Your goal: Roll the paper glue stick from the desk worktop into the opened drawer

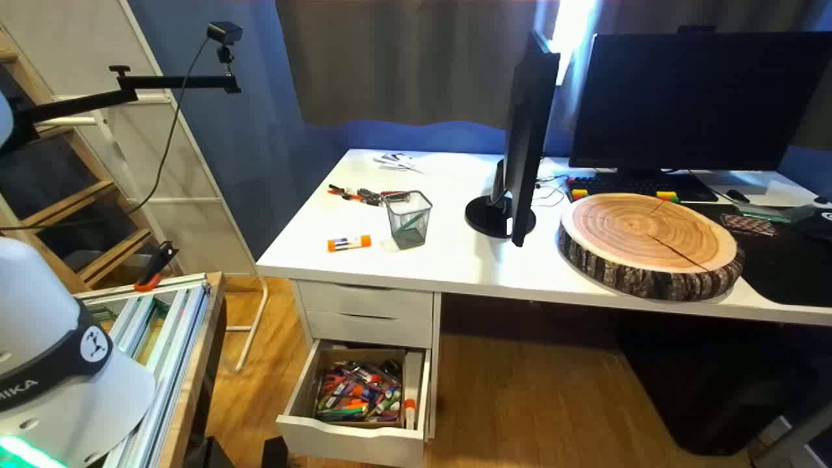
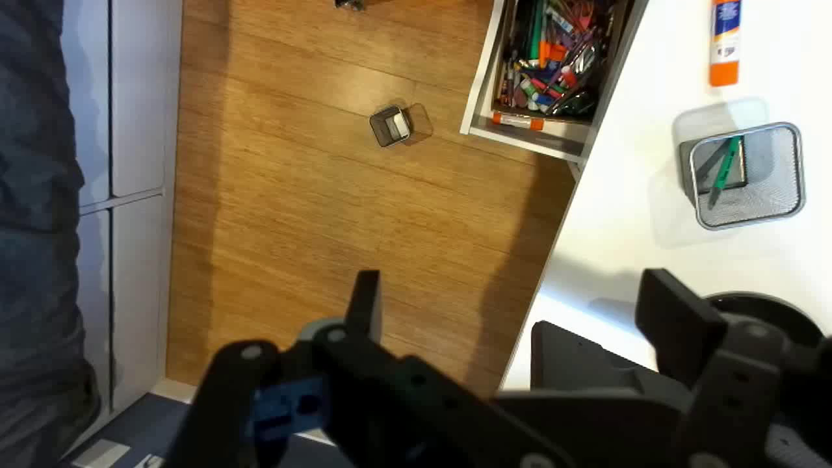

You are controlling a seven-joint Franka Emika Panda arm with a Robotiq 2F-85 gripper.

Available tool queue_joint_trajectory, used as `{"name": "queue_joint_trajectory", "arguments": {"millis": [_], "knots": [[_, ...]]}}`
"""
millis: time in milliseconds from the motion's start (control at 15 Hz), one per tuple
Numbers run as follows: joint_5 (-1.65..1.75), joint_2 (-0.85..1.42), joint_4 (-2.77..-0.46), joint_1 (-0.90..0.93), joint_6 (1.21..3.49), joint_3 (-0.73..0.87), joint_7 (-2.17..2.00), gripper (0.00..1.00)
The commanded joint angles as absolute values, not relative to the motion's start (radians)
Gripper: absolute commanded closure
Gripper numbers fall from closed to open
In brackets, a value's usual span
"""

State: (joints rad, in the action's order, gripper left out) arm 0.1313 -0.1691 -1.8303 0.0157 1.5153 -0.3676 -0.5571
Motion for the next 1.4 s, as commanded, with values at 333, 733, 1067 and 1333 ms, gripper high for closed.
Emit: {"name": "queue_joint_trajectory", "arguments": {"millis": [333, 733, 1067, 1333], "knots": [[0.139, -0.164, -1.826, 0.067, 1.510, -0.323, -0.565, 0.00], [0.127, -0.146, -1.831, 0.074, 1.518, -0.320, -0.550, 0.00], [0.041, -0.073, -1.894, 0.157, 1.621, -0.314, -0.511, 0.00], [-0.041, -0.020, -1.993, 0.224, 1.754, -0.320, -0.465, 0.00]]}}
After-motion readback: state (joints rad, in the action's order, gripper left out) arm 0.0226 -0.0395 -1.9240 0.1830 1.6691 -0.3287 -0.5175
